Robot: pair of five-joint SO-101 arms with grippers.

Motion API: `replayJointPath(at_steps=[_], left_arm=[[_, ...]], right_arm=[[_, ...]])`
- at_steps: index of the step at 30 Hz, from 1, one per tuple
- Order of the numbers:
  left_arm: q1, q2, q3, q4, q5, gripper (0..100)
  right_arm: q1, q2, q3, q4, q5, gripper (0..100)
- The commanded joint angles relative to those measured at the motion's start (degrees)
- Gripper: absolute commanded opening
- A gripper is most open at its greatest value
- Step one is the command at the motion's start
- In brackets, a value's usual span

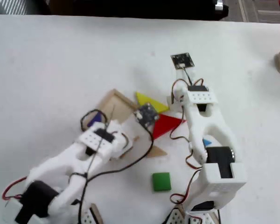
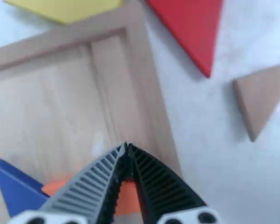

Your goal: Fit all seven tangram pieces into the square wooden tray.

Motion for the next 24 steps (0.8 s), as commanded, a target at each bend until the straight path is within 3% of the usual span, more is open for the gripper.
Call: replayJointPath(at_steps=[1, 7, 13, 19, 24], left_arm=[[0.7, -6.9, 2.3, 3.3, 0.7, 2], [-2.8, -7.9, 2.5, 4.7, 0.0, 2], [-3.5, -8.0, 1.9, 4.7, -8.6, 2], [-4.2, -14.8, 2.1, 4.6, -8.6, 2], [-10.8, -22.8, 2.5, 0.4, -8.5, 2]], right_arm=[[0.1, -0.2, -1.8, -0.8, 1.1, 1.7], [0.1, -0.2, -1.8, -0.8, 1.1, 1.7], [0.1, -0.2, -1.8, -0.8, 1.1, 1.7], [0.1, -0.2, -1.8, -0.8, 1.1, 1.7], [0.1, -0.2, -1.8, -0.8, 1.1, 1.7]])
